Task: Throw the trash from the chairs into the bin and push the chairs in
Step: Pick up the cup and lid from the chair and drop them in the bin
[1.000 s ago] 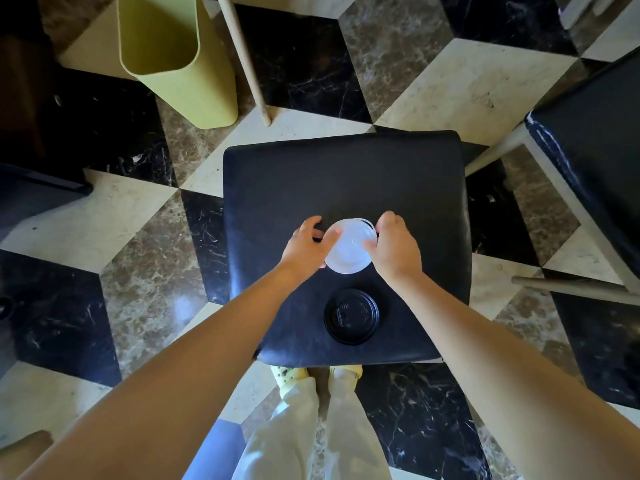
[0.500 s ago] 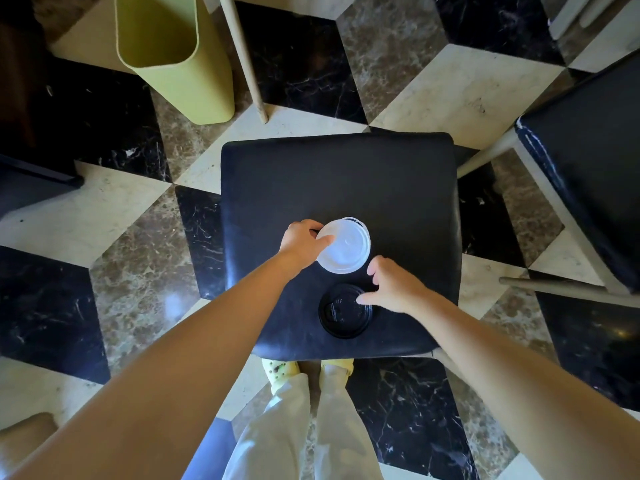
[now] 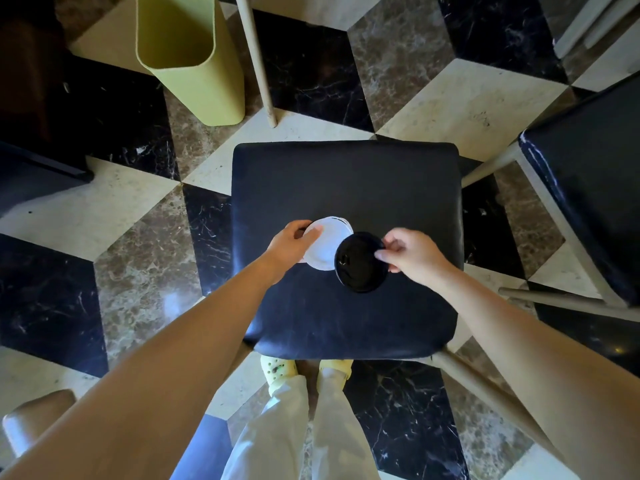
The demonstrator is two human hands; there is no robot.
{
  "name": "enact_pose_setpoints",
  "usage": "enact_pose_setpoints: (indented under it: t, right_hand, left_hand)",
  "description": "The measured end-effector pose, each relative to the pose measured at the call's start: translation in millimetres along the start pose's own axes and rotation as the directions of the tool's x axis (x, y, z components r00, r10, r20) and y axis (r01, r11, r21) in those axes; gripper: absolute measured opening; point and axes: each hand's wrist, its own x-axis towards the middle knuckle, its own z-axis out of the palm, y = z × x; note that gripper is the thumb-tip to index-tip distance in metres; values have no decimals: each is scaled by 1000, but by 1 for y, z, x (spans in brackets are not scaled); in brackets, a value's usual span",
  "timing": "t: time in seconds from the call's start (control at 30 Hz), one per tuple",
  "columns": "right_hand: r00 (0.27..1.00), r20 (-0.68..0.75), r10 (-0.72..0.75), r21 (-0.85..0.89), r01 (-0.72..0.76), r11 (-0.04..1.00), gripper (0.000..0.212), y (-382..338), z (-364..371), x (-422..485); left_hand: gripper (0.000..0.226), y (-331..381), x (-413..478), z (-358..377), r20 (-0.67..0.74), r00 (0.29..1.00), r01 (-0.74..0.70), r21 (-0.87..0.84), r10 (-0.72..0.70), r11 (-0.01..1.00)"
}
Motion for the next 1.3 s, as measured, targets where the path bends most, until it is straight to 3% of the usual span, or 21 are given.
enact_pose_setpoints:
  t: [0.13,0.3,0.4,0.5,0.57,0.63,0.7,0.77,0.87,1.07,1.17,1.3]
  right_hand:
    - [984,-163,-66,19,70,997,11,-22,23,16]
    - [983,-175,-53,-344,-11,939,19,-22,56,20]
    - [979,-200,-39,-367,-38,929,24,-20,62,23]
    - [972,-233,-3,-304,-70,950,34,-20,60,24]
    - [976,-213,43,-212,-89,973,34,-20,54,23]
    - [990,-121,73,-41,-79,996,30,-24,44,23]
    - [996,57,68,166,-76,983,25,-37,33,20]
    - [973,233,6,336,-86,938,24,-64,21,15]
    - [943,312,-115,443,-37,896,25,-124,7,9]
    - [937,235,-257,408,145,902,28,-281,5,-15]
    - [933,175,-315,354,239,904,34,-354,17,-30]
    - [924,94,-371,291,331,898,37,-439,47,-45]
  left_hand:
    - [36,1,-8,1,123,992,27,-172,-6,985]
    - [52,-4,-8,3,161,987,4,-187,27,982]
    - [54,-5,-4,7,113,993,-1,-139,16,990]
    - [50,-5,1,15,-4,1000,4,-24,-4,1000]
    - [39,-2,0,19,-19,999,35,-66,-36,997]
    - [30,7,-5,16,21,998,56,-145,-54,988]
    - [30,21,-15,3,60,998,37,-180,-27,983]
    - [30,43,-30,-19,81,997,4,-209,13,978]
    - [32,85,-53,-64,90,993,-54,-241,78,969]
    - [13,166,-109,-177,-33,976,-218,-239,216,946]
    - [26,193,-134,-238,-111,961,-271,-224,252,936]
    - [33,216,-157,-319,-103,938,-348,-267,332,899]
